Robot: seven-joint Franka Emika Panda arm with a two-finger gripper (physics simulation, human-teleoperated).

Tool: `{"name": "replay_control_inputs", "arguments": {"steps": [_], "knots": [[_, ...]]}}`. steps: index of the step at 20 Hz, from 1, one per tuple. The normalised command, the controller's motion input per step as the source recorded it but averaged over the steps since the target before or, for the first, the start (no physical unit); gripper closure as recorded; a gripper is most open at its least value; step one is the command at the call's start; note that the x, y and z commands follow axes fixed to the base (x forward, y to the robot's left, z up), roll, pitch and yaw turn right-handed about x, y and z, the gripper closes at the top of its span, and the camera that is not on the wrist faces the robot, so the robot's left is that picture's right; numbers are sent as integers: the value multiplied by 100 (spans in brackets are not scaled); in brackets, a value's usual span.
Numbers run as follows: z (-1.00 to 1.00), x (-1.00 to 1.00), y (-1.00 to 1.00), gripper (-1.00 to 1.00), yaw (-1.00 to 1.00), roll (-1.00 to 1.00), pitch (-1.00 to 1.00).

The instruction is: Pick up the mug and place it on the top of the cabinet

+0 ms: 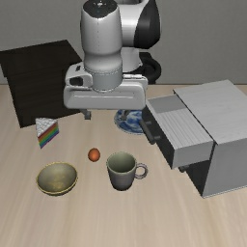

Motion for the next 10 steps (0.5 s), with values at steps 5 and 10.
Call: {"name": "replay_control_inputs", "arguments": {"steps": [5,10], "knots": [[-100,0,0,-100,0,0,0],[-100,0,0,-100,0,0,0]]}}
